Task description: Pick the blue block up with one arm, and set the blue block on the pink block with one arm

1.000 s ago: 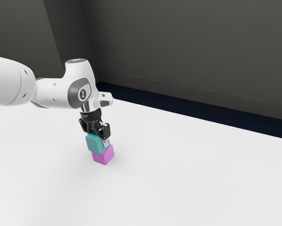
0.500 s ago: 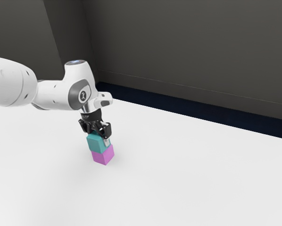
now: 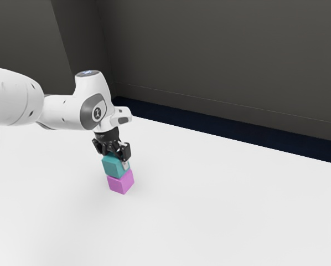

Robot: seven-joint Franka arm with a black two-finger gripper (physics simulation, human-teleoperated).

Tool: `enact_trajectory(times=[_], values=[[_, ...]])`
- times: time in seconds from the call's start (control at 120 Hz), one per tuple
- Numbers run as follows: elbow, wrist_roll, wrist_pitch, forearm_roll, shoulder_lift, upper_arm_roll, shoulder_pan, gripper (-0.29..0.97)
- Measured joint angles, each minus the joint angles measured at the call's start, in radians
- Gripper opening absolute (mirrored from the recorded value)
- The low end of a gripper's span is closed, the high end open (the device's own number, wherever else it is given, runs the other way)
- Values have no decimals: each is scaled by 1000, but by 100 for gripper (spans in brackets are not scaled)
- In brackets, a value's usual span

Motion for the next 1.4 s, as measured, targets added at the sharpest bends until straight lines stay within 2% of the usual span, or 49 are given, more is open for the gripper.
enact_trajectory(times=[0.892, 1.108, 1.242, 1.4], values=[[-27, 120, 5, -22, -12, -2, -6, 31], [-24, 137, 3, -33, -12, -1, -8, 53], [-22, 146, 2, -35, -34, -1, -7, 59], [-22, 154, -2, -29, -114, 12, -26, 63]])
